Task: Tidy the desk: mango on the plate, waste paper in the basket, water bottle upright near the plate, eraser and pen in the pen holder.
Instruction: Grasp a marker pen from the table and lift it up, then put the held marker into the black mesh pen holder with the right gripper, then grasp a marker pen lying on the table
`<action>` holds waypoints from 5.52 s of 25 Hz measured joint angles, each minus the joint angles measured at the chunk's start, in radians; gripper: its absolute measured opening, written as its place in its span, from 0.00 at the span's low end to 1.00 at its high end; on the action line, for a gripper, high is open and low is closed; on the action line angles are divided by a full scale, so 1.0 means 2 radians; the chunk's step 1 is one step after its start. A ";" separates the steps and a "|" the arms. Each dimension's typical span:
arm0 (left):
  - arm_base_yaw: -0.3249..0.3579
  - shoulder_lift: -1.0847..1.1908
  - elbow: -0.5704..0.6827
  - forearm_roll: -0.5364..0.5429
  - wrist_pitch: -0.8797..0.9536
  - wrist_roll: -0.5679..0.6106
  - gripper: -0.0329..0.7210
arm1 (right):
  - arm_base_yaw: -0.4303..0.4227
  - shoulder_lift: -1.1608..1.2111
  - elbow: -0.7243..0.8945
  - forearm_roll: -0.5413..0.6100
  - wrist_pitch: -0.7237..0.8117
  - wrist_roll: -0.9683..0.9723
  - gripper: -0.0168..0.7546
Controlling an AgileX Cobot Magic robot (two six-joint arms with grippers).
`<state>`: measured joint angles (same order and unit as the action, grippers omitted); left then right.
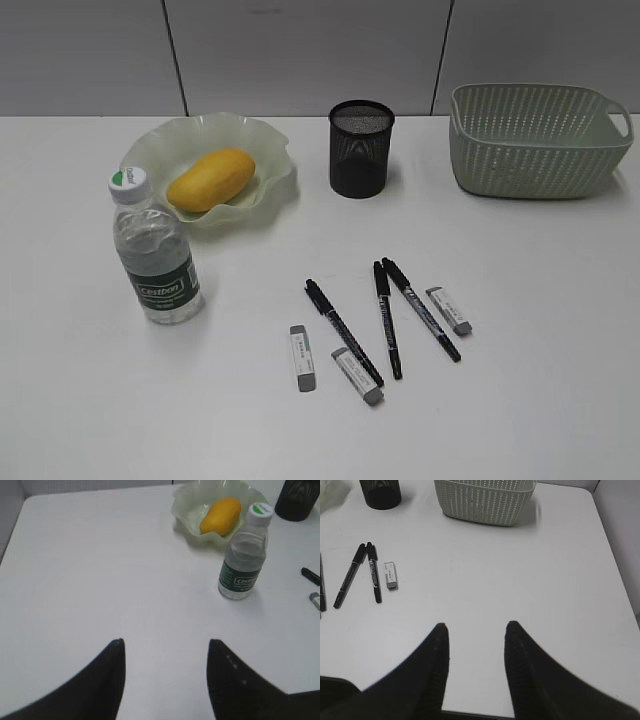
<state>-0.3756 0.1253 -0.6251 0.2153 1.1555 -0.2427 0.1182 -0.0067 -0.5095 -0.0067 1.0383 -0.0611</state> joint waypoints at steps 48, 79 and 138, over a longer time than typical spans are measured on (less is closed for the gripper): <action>0.079 -0.066 0.044 -0.015 -0.049 0.019 0.36 | 0.184 1.077 -0.419 0.055 -0.175 -0.027 0.20; 0.079 -0.066 0.044 -0.015 -0.049 0.019 0.36 | 0.159 1.128 -0.419 0.020 -0.859 0.034 0.51; -0.245 0.997 -0.448 -0.023 -0.192 -0.352 0.76 | 0.165 0.000 0.000 -0.031 0.002 0.046 0.49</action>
<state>-0.8657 2.1184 -1.5215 0.1687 0.7712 -0.9470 0.4481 -0.0070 -0.5096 -0.0686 1.0427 0.0315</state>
